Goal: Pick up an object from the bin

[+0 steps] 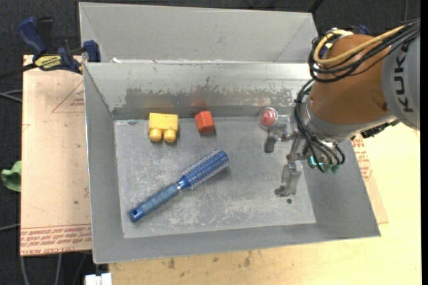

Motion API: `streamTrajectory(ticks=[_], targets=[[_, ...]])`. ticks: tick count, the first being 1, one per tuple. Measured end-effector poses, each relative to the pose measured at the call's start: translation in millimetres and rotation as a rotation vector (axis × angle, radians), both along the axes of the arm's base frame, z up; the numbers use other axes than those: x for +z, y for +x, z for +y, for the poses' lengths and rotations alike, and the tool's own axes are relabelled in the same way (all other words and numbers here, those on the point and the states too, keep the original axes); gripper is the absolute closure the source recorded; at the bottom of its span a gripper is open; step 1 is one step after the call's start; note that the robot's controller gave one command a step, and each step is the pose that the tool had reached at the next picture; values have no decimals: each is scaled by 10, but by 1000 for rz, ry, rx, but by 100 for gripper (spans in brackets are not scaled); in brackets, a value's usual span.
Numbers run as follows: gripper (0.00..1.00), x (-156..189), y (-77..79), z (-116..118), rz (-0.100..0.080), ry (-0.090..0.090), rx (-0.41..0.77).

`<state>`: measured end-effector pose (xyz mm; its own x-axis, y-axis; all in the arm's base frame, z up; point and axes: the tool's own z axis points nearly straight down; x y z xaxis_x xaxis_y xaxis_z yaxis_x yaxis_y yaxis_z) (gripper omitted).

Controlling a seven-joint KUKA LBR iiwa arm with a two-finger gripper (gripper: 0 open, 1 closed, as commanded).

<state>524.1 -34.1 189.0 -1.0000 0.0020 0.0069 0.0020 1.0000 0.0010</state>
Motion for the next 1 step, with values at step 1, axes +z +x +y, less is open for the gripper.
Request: streamTrajectory(ticks=[1], targets=[[0,-1234,508,763,-5,3,134]])
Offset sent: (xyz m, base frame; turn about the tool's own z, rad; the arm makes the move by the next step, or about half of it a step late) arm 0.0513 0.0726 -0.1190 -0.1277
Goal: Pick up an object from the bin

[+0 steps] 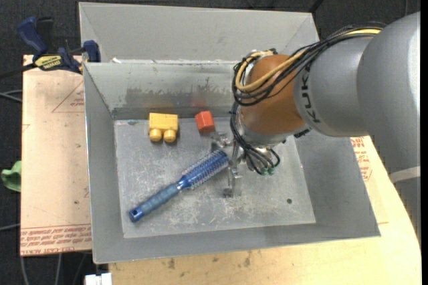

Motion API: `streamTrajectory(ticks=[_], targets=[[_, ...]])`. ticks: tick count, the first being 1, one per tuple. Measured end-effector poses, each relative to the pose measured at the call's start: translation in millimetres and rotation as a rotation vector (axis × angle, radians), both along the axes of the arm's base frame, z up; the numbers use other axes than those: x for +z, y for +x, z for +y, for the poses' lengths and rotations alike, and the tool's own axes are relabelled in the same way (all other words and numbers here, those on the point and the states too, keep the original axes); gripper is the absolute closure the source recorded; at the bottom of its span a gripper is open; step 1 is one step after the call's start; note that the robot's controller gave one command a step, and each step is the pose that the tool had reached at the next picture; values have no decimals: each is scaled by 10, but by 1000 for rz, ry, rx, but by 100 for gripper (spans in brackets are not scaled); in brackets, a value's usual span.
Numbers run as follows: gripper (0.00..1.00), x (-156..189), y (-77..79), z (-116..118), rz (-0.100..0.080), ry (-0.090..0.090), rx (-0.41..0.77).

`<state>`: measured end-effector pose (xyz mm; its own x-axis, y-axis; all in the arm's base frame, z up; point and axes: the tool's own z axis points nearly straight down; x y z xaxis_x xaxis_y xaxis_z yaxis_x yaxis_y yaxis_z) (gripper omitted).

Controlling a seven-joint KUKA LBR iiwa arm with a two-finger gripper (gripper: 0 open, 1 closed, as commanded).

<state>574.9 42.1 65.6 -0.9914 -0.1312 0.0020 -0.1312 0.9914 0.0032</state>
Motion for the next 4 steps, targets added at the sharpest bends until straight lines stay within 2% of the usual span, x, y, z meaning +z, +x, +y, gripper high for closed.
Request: streamTrajectory(ticks=[1,2,3,4], targets=[[0,363,183,64,-10,-1,-11],[0,339,51,74,-3,-2,217],[0,37,37,76,-3,-1,413],[0,38,40,83,-4,-1,411]])
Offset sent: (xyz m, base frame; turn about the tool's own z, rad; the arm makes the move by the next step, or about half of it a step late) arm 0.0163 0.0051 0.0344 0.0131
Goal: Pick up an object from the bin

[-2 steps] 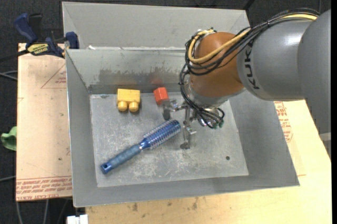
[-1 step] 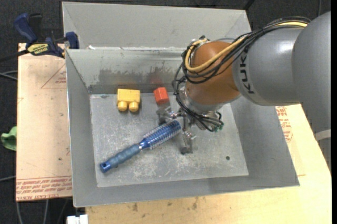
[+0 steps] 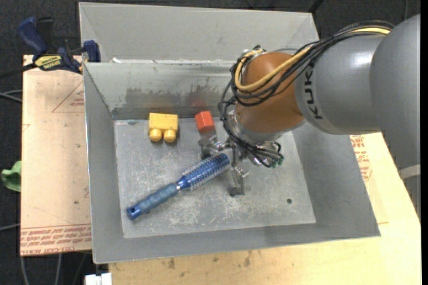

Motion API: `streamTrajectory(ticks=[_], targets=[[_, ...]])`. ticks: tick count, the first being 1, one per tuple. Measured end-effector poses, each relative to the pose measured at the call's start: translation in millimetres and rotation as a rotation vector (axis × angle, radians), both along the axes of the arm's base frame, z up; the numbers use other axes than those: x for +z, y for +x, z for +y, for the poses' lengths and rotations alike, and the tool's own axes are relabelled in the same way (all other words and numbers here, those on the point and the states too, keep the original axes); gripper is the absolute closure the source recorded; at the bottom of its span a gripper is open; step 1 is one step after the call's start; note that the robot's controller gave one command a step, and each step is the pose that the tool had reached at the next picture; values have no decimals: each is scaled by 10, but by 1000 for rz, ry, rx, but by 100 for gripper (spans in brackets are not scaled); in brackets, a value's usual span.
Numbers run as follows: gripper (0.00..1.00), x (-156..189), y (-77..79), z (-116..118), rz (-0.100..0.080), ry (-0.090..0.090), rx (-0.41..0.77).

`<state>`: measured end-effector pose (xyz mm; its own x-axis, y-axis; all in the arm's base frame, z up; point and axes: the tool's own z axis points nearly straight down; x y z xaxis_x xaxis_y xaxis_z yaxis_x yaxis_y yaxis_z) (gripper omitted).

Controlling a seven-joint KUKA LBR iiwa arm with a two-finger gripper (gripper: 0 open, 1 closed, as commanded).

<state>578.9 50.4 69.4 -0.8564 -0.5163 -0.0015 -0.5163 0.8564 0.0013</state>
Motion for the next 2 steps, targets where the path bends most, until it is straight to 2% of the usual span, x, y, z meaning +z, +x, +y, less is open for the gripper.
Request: streamTrajectory(ticks=[1,2], targets=[[100,1,3,0,-1,0,-1],[100,276,10,7,-4,-1,-2]])
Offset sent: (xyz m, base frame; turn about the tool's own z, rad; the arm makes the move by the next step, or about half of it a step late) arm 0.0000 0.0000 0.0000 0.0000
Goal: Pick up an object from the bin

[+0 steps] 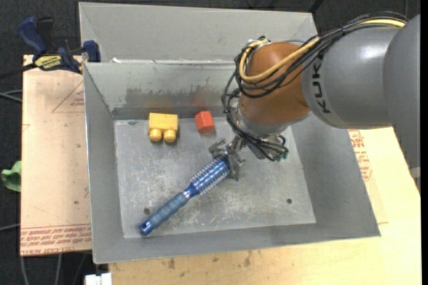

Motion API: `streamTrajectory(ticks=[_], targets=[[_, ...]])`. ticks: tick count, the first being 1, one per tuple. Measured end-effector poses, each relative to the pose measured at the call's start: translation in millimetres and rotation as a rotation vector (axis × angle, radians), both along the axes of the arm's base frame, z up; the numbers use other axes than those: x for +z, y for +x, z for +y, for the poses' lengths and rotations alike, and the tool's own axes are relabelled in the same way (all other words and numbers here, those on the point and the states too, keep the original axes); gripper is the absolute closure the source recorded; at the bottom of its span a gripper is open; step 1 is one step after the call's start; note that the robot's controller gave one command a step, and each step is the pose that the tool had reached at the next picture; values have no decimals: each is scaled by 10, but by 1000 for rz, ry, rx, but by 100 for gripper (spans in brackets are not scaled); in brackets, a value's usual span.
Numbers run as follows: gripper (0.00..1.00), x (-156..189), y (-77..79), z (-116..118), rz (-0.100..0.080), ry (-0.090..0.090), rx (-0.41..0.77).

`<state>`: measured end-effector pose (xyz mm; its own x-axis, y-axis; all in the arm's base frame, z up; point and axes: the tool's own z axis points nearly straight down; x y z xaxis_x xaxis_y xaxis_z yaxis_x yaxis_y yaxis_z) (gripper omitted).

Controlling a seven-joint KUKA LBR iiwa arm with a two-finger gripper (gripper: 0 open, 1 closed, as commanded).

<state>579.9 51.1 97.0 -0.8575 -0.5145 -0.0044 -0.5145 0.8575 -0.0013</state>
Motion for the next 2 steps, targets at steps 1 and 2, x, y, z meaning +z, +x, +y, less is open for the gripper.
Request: streamTrajectory(ticks=[1,2], targets=[[100,361,11,5,-2,0,-2],[100,400,16,7,1,0,-4]])
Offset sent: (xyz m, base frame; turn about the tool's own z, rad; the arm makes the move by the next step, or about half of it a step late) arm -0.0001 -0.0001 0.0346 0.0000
